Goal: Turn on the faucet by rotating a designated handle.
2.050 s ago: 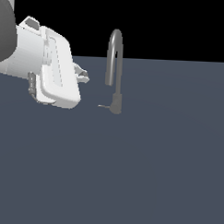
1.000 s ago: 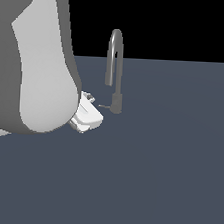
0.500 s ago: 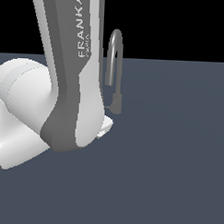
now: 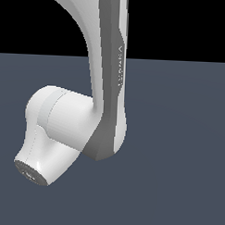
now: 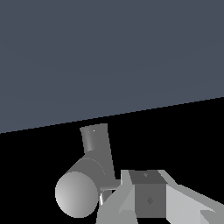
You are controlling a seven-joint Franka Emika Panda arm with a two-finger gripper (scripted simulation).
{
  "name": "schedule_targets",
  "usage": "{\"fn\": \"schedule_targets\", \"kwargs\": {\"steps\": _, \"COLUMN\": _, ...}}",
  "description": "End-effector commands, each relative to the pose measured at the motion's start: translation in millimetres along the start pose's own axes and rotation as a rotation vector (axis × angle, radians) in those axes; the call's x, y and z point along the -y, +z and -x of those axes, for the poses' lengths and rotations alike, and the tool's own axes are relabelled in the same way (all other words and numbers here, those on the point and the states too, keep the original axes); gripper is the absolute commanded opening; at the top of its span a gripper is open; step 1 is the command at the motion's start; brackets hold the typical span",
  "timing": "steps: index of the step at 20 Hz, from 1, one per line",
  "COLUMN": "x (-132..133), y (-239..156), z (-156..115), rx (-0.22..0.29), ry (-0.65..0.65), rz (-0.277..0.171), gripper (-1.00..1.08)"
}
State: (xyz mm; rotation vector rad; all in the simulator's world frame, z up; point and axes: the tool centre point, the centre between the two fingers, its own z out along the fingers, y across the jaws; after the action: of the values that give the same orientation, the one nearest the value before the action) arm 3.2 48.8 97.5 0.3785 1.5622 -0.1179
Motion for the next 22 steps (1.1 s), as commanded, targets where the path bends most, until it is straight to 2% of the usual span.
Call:
{"fn": "schedule_targets", "kwargs": {"steps": 1, "x": 3, "y": 6, "z": -6, "rx": 0.006, "ry": -0.040, "rz": 0.036, "gripper": -1.00}}
{"fn": "schedule_targets", "kwargs": {"steps": 6, "x": 8, "y": 17, "z": -16, "rx": 0.015, "ry": -0.103, "rz": 0.091, "gripper": -1.00}}
{"fn": "schedule_targets", "kwargs": {"steps": 11, "x": 12, "y": 24, "z": -22, "rx": 0.021, "ry": -0.144, "rz": 0.127, "gripper": -1.00}}
{"fn": "schedule_targets", "kwargs": {"steps": 22, "x": 13, "y": 28, "z": -25, "rx": 0.024, "ry": -0.165, "rz": 0.145, "gripper": -1.00}}
